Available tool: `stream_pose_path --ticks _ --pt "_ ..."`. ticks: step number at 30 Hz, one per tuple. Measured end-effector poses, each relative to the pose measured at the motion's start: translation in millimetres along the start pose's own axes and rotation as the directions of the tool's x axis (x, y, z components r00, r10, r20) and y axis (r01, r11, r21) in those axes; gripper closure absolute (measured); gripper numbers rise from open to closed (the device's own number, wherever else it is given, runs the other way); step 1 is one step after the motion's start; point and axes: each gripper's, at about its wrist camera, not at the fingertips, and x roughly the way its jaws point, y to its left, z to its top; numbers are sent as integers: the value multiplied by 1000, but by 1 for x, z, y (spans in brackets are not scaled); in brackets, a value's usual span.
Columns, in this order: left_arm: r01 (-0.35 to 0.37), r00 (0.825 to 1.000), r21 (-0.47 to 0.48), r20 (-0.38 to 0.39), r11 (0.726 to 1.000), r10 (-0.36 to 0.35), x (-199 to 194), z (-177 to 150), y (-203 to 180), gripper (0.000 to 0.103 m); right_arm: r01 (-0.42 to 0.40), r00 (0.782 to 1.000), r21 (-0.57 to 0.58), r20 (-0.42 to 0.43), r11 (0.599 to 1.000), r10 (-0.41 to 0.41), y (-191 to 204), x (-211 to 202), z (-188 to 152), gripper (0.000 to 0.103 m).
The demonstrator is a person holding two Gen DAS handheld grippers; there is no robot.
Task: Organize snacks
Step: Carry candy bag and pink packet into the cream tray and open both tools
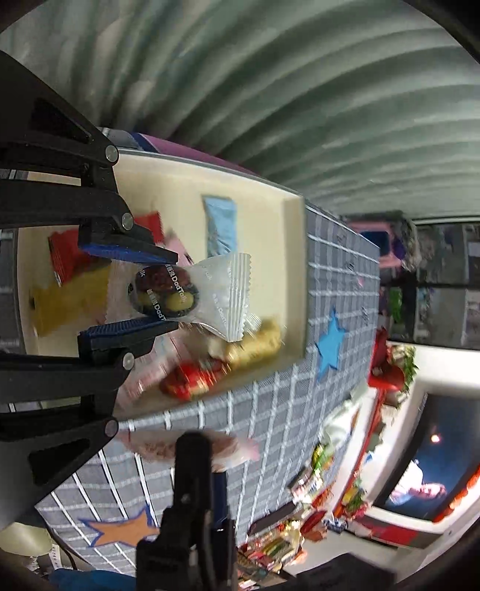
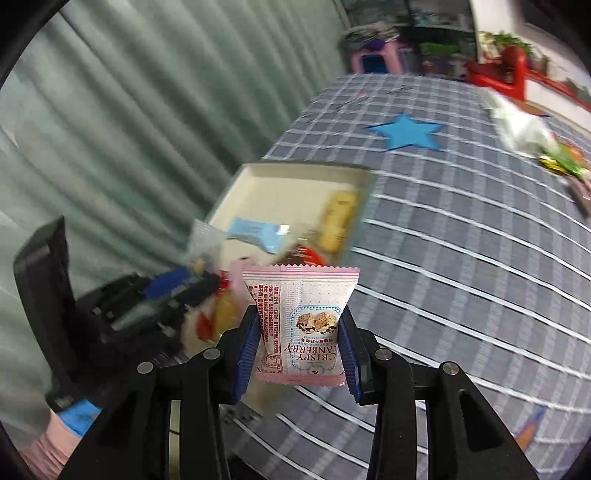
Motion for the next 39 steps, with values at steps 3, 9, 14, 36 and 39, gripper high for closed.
stream_pose_path --ticks 3,9,14,36,39 --pt "-30 999 -13 -21 999 29 13 -6 7 67 22 999 1 -41 1000 -22 7 26 8 60" --pt "-26 999 -53 -31 998 24 22 -11 16 21 137 985 -88 -98 987 -146 16 53 13 36" --pt "-40 996 -76 -85 996 34 28 -13 21 15 215 972 -135 -64 967 -225 19 46 18 9" --pt "-102 990 -62 -104 993 96 20 -13 18 0 199 971 -138 -106 970 -214 22 48 21 0" --pt "-108 989 -59 -103 992 102 20 -13 18 0 196 971 -144 -112 970 -213 23 49 20 0"
